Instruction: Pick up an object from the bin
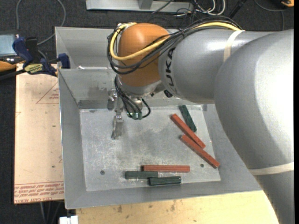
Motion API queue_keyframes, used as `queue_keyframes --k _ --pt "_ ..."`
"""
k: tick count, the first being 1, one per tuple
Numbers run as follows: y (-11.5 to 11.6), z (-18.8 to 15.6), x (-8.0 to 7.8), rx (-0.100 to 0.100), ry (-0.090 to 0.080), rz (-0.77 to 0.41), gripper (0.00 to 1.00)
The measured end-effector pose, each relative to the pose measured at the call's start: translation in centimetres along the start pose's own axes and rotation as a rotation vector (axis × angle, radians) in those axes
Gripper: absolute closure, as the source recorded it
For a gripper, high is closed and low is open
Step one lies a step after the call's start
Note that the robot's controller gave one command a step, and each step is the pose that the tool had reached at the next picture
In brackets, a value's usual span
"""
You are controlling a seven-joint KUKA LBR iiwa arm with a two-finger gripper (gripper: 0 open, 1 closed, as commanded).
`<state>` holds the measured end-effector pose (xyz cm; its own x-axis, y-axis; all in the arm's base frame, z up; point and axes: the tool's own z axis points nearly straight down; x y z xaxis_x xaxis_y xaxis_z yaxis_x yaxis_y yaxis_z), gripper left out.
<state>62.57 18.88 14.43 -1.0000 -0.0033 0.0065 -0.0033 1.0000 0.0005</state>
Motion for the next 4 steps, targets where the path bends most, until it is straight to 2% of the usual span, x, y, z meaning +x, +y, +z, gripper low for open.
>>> queue_keyframes --k 1,2,3,4 --pt "-5.7 7.7 5.4 0.002 -0.002 -0.233 0.0" --pt "-7.4 4.4 12.8 0.001 -0.002 -0.296 0.0" --pt "-11.1 4.5 14.6 0.0 -0.009 -0.123 0.0" --pt "-9.8 7.4 13.8 -0.002 -0.018 0.01 0.0"
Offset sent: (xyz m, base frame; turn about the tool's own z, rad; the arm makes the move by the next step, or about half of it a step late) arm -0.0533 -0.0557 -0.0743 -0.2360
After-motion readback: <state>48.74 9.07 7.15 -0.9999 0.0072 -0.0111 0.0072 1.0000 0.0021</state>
